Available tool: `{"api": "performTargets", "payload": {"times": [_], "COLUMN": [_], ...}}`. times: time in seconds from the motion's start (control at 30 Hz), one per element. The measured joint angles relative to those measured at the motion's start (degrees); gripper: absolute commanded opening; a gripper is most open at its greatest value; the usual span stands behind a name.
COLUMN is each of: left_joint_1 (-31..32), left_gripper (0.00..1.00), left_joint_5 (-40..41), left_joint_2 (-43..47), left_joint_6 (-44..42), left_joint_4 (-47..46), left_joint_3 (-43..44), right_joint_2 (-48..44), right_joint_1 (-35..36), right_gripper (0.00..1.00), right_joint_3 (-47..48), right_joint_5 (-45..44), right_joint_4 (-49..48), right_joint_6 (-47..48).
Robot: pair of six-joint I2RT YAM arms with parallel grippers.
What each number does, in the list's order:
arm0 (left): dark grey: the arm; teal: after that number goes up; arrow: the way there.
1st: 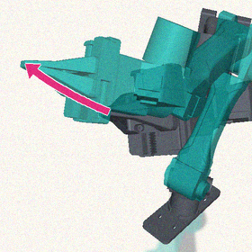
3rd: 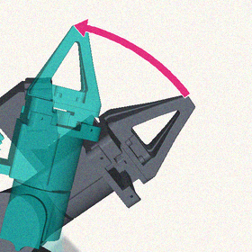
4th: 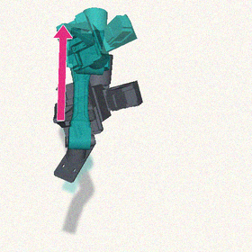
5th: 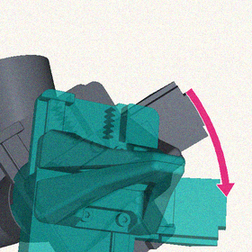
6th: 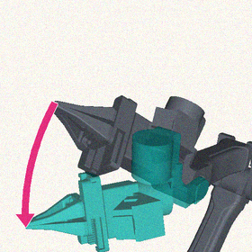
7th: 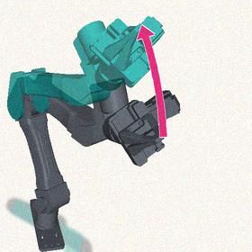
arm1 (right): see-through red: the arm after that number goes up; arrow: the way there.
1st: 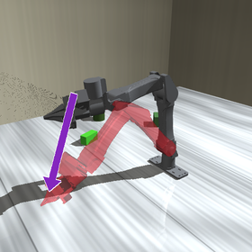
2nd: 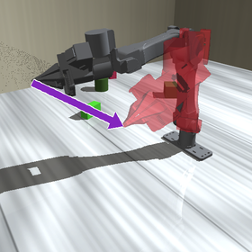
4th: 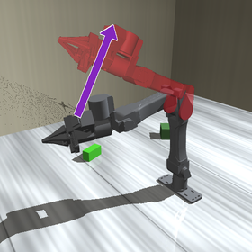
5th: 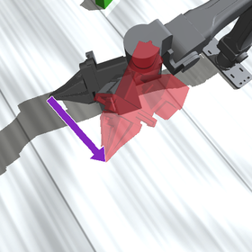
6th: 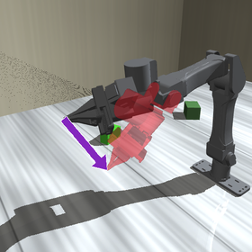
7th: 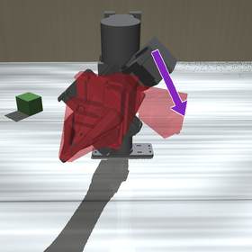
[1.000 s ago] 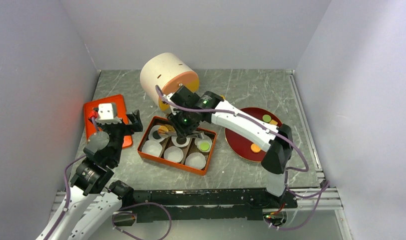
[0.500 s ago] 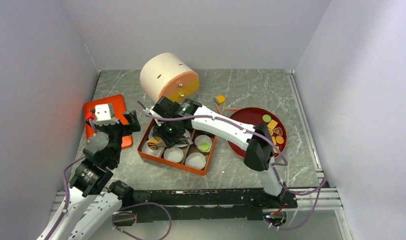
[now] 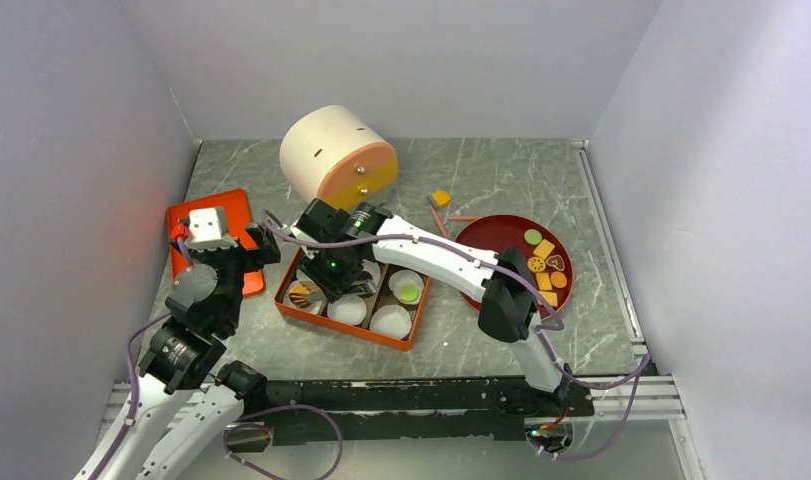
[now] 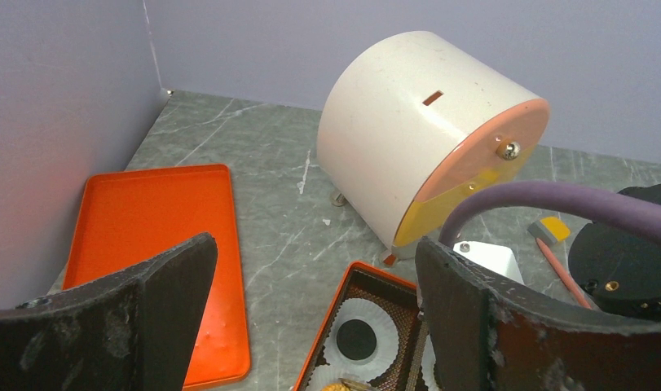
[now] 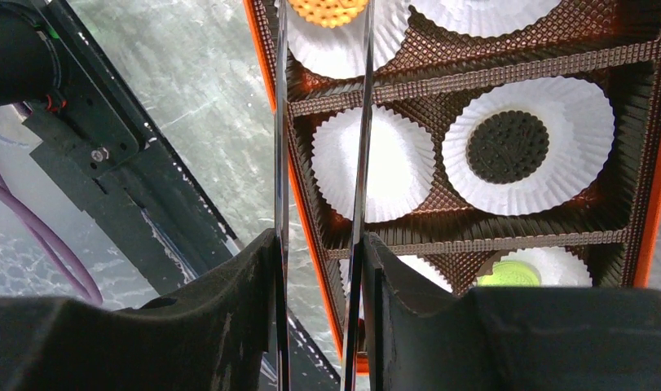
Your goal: Pack the cookies
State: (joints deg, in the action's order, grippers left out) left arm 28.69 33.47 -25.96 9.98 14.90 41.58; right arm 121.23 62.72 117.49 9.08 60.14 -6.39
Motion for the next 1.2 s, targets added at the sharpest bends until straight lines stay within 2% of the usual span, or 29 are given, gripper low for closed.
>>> {"api": "performTargets", "payload": {"times": [0.17,0.77,1.2], "left_joint_1": [0.00,0.00,0.00], "left_gripper": [0.96,0.96,0.96], "left_joint_5": [-0.04,-0.24,-0.24], "left_joint_2": [0.00,0.00,0.00], "left_joint_6": [0.00,-0.02,-0.02], "left_joint_4": [0.00,0.00,-0.02], "left_joint_3": [0.00,0.00,0.00], "right_joint_2": [0.17,0.96,1.29], "right_joint_1": [0.00,0.07,0.13], "right_gripper": [0.45,0.50,0.49], "right_joint_3": [0.68,1.90,2.38], "right_joint_5": [-0.02,-1.36,-1.51], "right_joint_4": [0.04,1.97,1.90], "right_joint_6": [0.11,0.42,0.37]}}
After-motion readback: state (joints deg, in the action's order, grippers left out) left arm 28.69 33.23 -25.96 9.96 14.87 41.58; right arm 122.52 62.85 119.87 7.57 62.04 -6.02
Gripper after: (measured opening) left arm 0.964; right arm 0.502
